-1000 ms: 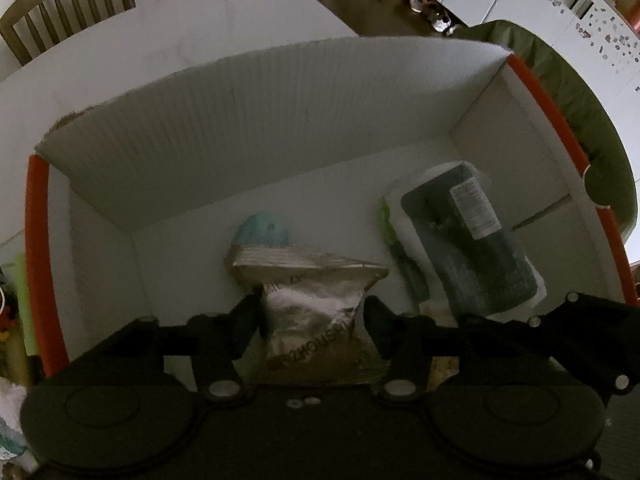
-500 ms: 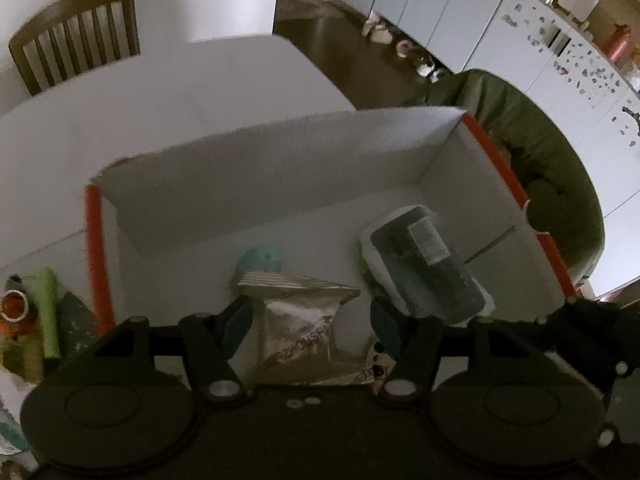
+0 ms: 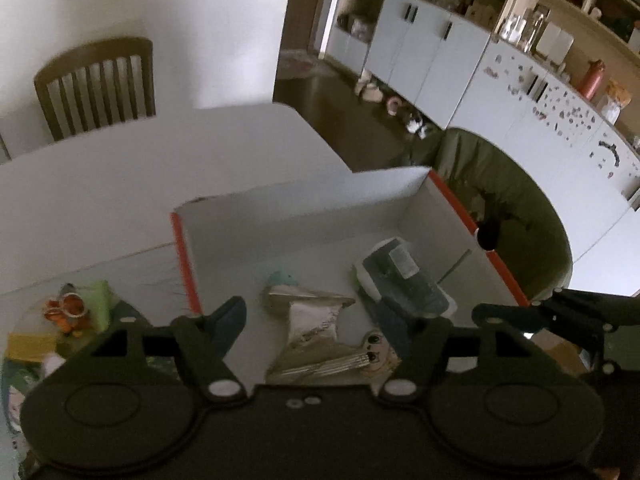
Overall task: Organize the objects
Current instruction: 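Withdraw both grippers from the box back toward the table pile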
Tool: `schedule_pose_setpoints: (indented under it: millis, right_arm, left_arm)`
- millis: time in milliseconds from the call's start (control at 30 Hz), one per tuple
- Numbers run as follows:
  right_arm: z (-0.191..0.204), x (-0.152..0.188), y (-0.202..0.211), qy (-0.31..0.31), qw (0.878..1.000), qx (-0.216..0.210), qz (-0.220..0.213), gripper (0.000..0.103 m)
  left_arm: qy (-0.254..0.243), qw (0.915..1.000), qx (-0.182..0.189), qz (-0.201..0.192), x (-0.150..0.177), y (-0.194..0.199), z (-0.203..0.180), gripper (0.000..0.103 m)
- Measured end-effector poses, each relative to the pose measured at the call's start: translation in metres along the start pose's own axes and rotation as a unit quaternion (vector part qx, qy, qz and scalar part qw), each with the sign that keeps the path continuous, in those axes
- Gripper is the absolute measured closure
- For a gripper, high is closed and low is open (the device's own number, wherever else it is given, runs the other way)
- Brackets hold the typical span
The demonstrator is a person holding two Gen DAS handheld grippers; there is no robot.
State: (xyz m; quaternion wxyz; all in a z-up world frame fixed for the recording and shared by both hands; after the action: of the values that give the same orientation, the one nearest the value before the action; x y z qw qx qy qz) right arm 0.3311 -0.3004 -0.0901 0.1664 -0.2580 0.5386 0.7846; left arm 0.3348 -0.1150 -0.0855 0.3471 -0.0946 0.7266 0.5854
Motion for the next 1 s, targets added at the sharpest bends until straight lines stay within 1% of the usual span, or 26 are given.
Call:
schedule_pose_setpoints:
  millis: [100, 167, 233, 300, 367, 433, 467, 500, 533, 633, 667, 733, 833, 1000]
  right_arm:
    - [0.005, 0.001, 0.011, -0.003, 1.0, 0.0, -0.012, 0.031]
    - [0.009, 0.002, 0.015, -0.009, 1.0, -0.002, -0.019, 0.031]
    - [0.014, 0.002, 0.021, -0.018, 0.999, -0.007, -0.028, 0.026]
    - [0.02, 0.003, 0.027, -0.026, 0.999, -0.016, -0.035, 0.026]
    - [0.027, 0.004, 0.032, -0.033, 0.998, -0.023, -0.04, 0.025]
    - [0.034, 0.005, 0.037, -0.039, 0.998, -0.029, -0.048, 0.021]
    - [0.039, 0.006, 0.039, -0.041, 0.997, -0.033, -0.053, 0.02]
    - [0.043, 0.006, 0.041, -0.042, 0.997, -0.037, -0.057, 0.02]
    - [0.049, 0.007, 0.042, -0.041, 0.996, -0.041, -0.061, 0.02]
    - [0.064, 0.009, 0.046, -0.043, 0.995, -0.051, -0.076, 0.017]
    - [0.069, 0.01, 0.047, -0.044, 0.994, -0.054, -0.079, 0.016]
    - [0.079, 0.012, 0.048, -0.045, 0.994, -0.059, -0.083, 0.016]
    - [0.093, 0.015, 0.048, -0.044, 0.993, -0.063, -0.084, 0.015]
    - [0.119, 0.023, 0.043, -0.029, 0.994, -0.062, -0.082, 0.015]
  left_arm:
    - [0.007, 0.9999, 0.0, -0.012, 0.006, 0.016, 0.006, 0.031]
    - [0.012, 0.9997, -0.001, -0.02, 0.01, 0.027, 0.011, 0.028]
    - [0.015, 0.9994, -0.004, -0.031, 0.015, 0.039, 0.017, 0.025]
    - [0.016, 0.999, -0.011, -0.041, 0.021, 0.05, 0.024, 0.023]
    - [0.016, 0.9986, -0.018, -0.046, 0.027, 0.061, 0.031, 0.017]
    - [0.022, 0.9983, -0.018, -0.05, 0.034, 0.071, 0.039, 0.016]
    - [0.025, 0.9981, -0.019, -0.052, 0.038, 0.075, 0.042, 0.014]
    - [0.026, 0.998, -0.02, -0.055, 0.042, 0.079, 0.045, 0.011]
    - [0.028, 0.9977, -0.021, -0.058, 0.046, 0.083, 0.048, 0.006]
    - [0.036, 0.9966, -0.025, -0.071, 0.057, 0.098, 0.06, 0.003]
    - [0.038, 0.9962, -0.028, -0.073, 0.061, 0.102, 0.065, 0.001]
    - [0.045, 0.9953, -0.036, -0.077, 0.068, 0.109, 0.074, 0.001]
    - [0.058, 0.9941, -0.037, -0.084, 0.079, 0.119, 0.09, 0.001]
    - [0.068, 0.9926, -0.053, -0.085, 0.093, 0.127, 0.111, 0.001]
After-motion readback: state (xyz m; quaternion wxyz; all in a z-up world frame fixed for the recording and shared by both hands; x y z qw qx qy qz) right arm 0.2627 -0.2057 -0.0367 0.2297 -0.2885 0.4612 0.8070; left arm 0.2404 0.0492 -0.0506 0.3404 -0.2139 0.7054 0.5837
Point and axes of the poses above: each gripper's, at about its wrist camera, not at the fingertips, and y roughly against the way its jaws point, z to its left, x to its underside, the point moved 4 cm from there along -y, roughly the way its jaws point, and after that the axes turned 9 degrees about -y, right-handed, at the moved point
